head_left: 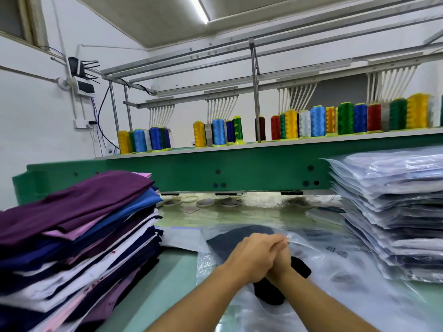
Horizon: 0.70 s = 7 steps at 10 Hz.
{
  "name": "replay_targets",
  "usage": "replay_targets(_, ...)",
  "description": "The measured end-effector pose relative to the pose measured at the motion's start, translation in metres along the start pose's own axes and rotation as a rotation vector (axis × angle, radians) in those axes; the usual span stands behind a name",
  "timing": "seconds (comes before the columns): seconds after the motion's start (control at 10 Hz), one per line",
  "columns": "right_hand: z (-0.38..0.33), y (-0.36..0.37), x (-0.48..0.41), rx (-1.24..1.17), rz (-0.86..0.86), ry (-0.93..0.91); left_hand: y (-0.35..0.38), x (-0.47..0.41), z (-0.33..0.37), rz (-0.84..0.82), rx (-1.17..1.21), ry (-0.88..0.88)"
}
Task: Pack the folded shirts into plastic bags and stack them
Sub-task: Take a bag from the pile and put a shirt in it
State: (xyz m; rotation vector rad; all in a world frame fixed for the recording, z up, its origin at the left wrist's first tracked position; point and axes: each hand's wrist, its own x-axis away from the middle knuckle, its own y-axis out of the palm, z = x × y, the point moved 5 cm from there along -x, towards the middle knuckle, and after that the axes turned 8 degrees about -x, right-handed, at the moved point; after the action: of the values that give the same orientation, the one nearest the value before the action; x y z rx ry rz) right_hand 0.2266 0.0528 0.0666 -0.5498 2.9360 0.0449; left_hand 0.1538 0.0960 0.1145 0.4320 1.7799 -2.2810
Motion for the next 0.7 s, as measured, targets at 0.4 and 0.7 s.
replay_targets(0.4,0.013,-0.038,-0.028,1.386,0.014,0.188,-0.006,-0.005,0.000,0.051,-0.046,0.013)
replay_targets(0.7,0.021,-0.066,-0.010,1.397,-0.313,-0.150,-0.003,0.010,-0.005,0.021,-0.063,-0.006)
